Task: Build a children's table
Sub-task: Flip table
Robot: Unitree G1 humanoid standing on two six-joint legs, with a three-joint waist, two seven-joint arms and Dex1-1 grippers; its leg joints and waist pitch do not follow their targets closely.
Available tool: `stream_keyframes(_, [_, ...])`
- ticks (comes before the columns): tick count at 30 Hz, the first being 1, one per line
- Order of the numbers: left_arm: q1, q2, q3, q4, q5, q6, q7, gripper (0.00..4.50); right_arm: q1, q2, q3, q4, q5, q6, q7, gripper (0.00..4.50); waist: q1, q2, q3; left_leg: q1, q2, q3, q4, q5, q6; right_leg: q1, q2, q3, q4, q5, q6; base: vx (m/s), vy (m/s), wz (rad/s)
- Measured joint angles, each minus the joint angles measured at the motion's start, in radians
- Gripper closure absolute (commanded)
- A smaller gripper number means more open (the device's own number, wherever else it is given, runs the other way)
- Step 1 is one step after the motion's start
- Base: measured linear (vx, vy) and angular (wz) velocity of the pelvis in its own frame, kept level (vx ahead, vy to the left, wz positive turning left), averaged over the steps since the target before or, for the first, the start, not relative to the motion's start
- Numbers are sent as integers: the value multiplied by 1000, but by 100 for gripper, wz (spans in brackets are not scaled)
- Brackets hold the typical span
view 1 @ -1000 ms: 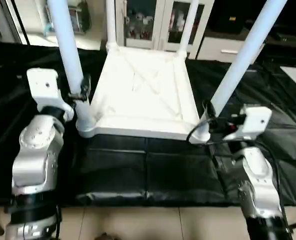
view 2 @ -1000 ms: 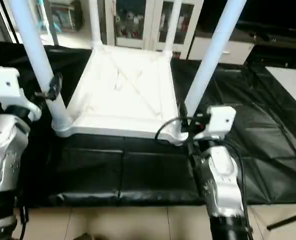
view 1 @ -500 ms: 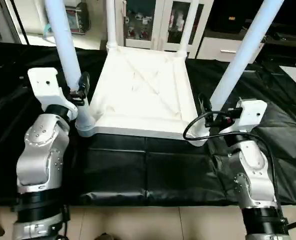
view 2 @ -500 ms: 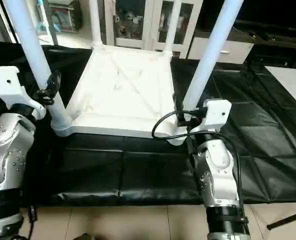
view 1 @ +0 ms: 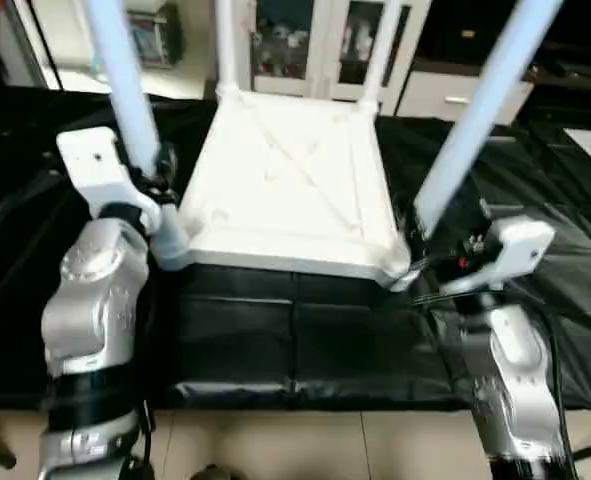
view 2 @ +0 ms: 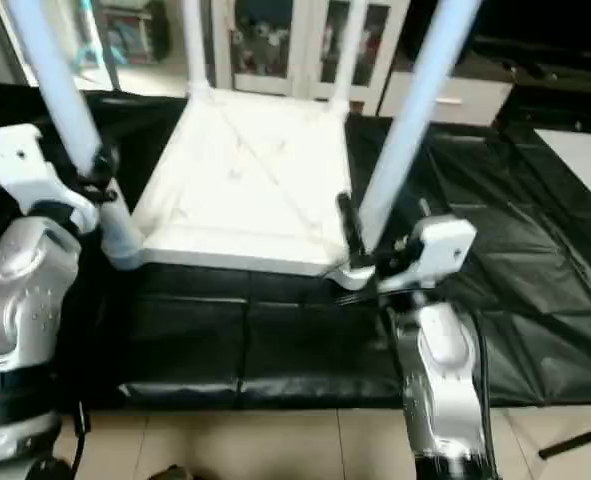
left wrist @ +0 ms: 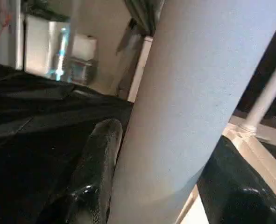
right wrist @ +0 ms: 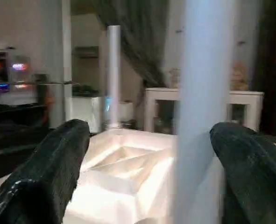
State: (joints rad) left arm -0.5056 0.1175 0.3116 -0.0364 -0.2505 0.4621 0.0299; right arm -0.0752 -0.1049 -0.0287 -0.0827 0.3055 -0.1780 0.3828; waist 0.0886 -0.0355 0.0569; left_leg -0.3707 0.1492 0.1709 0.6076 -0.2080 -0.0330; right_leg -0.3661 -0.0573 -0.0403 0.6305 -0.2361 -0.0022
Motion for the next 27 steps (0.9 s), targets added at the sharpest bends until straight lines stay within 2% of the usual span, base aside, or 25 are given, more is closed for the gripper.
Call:
stream_keyframes(4, [-27,-30,33,18,-40,6,35,236,5,-20,31,-19,7,37,39,0,0,5,2,0,0,0,0,0,0,0,0,0,0,1,-1,0,0,0])
stream_keyframes(6, [-45,-51,54,26,-66,13,50,236,6,-25,46,-19,16,88,56,0,1,5,2,0,0,0,0,0,0,0,0,0,0,1,-1,0,0,0])
stream_keyframes(9, [-67,-90,87,32,-103,24,74,236,-7,-9,48,24,48,220,41,0,6,6,2,-2,0,0,0,2,2,0,-1,-1,-2,1,-1,0,0,0])
stream_keyframes(11, [-78,-115,102,33,-129,34,85,236,-17,15,33,89,75,282,4,0,10,6,2,-5,0,1,0,2,4,-2,-2,-2,-3,1,-1,0,0,0])
stream_keyframes(13, [-80,-127,107,33,-143,35,90,236,-35,30,14,127,99,307,-28,0,10,6,2,-5,0,1,0,2,4,-2,-2,-2,-3,1,-1,0,0,0])
stream_keyframes(14, [-81,-131,110,33,-148,36,96,236,-73,46,-24,174,125,334,-65,0,8,6,2,-5,0,1,0,2,5,-2,-2,-2,-3,1,-1,0,0,0])
stream_keyframes(16, [-81,-137,111,29,-149,39,102,236,-114,53,-64,216,155,355,-89,0,9,6,2,-5,0,2,0,3,5,-2,-2,-2,-3,1,-1,0,0,0])
stream_keyframes(20, [-80,-140,112,17,-149,47,106,236,-160,86,-101,269,247,374,-31,0,8,6,2,-7,0,2,-2,6,9,-4,-2,-3,-3,1,-1,0,0,0])
stream_keyframes(24, [-81,-148,111,10,-150,51,106,236,-278,115,-148,362,343,396,37,0,9,6,2,-14,0,3,-1,9,13,-11,-3,-3,-1,2,-1,0,0,0])
stream_keyframes(27, [-81,-152,110,9,-157,50,107,236,-343,121,-173,419,398,424,122,0,13,5,2,-15,0,4,-1,9,14,-12,-4,-3,-1,2,-1,0,0,0])
